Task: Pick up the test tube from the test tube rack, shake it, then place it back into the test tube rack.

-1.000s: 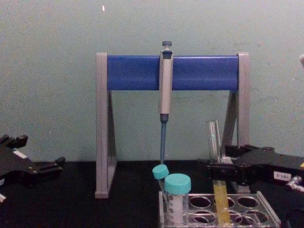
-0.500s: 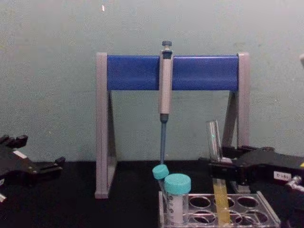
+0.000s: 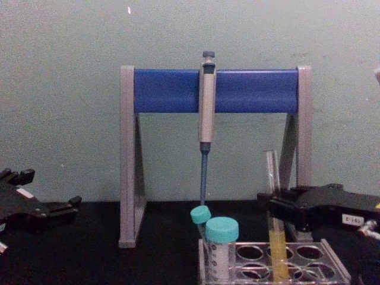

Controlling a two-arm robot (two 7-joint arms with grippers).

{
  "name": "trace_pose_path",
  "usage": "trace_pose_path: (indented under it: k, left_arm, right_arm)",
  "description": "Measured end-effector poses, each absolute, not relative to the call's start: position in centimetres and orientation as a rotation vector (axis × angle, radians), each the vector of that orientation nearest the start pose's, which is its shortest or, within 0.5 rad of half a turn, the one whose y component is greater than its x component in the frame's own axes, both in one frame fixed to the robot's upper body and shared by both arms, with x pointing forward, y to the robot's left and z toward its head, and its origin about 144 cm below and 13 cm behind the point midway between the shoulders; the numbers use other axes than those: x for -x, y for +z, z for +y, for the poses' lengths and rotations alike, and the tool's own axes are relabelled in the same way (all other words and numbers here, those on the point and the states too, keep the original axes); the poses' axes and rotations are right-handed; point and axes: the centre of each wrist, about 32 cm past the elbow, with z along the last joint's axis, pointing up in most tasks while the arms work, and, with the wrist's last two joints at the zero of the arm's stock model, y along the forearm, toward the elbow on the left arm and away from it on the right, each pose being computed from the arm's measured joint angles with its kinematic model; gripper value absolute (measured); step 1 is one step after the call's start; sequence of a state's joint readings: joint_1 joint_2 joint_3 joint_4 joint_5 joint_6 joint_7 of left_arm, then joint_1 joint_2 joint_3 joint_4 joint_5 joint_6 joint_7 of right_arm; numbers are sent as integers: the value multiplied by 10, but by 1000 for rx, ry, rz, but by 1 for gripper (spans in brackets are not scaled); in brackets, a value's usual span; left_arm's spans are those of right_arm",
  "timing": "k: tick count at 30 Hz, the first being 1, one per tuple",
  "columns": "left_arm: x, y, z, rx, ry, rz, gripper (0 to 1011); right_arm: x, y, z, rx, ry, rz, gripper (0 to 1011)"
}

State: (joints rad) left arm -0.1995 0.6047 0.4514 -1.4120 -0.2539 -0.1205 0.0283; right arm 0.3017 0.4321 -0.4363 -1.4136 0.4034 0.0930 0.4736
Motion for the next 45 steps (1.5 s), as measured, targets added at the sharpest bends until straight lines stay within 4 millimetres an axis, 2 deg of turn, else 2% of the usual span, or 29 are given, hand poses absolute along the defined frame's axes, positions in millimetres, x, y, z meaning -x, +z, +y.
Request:
trace_pose_path:
  k: [2,5,27,45]
  left_arm:
    - [-489,1140,310,-304,1248,-285,1001]
    - [-489,1140,310,-304,1248,-285,1001]
    - [-489,1140,310,-304,1248,-285,1001]
    - [-489,1140,310,-304,1248,-285,1001]
  right_arm:
    - [-522,1170,-249,169,-779,30,277]
    - [-522,1170,-249,168,-779,30,234]
    - [-520,1171,-251,151,-764,9,233]
    - [-510,1187,-262,9,-777,-38,233]
